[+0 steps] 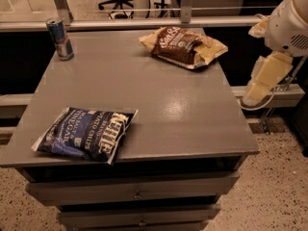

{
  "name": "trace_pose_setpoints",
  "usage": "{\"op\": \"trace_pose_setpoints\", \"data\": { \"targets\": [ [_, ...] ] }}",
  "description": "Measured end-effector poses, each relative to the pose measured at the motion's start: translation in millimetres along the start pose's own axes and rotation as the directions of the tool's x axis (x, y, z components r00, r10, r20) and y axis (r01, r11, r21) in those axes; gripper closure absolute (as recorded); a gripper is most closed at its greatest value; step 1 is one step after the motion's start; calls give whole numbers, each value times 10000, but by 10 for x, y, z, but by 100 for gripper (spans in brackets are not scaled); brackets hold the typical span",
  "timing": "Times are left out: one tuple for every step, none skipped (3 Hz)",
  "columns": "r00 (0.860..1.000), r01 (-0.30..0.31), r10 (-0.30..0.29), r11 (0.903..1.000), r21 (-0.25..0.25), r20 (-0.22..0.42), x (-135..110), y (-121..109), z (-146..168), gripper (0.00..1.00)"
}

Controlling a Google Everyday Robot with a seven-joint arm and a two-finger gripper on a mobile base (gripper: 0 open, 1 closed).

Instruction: Move brown chip bag near blue chip bag

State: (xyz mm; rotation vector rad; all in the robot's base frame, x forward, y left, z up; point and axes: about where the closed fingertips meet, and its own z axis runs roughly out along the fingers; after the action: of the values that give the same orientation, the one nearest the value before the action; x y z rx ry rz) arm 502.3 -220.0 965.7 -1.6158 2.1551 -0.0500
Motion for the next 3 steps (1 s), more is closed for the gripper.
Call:
{"op": "trace_pose_setpoints", "data": {
  "targets": [
    [9942, -465, 415, 9977, 490, 990, -92, -465, 279, 0],
    [9746, -1051, 876, 9916, 752, 2061, -262, -856, 582, 0],
    [9394, -1853, 1480, 9781, 949, 3092, -439, -1244, 902, 0]
  ]
}}
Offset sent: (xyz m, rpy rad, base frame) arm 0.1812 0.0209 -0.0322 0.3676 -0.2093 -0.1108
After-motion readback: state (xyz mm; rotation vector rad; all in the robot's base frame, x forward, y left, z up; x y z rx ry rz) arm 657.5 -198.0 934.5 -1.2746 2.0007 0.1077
